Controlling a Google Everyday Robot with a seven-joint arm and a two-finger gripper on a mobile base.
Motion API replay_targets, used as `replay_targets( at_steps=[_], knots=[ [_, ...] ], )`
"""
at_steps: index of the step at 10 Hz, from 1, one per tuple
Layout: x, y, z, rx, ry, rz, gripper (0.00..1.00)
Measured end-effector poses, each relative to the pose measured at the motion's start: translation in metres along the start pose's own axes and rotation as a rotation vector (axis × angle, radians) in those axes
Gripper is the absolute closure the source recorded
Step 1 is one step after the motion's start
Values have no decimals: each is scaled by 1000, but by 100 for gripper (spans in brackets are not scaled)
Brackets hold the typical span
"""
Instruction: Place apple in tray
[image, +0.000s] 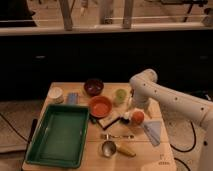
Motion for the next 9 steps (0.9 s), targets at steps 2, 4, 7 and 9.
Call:
replay_targets(
  at_steps=[2, 4, 7, 9],
  knots=[
    [3, 7, 17, 0, -29, 12, 50],
    [3, 11, 29, 3, -54, 23, 69],
    [3, 12, 34, 4, -65, 25, 97],
    [3, 14, 29, 6, -53, 17, 100]
  ],
)
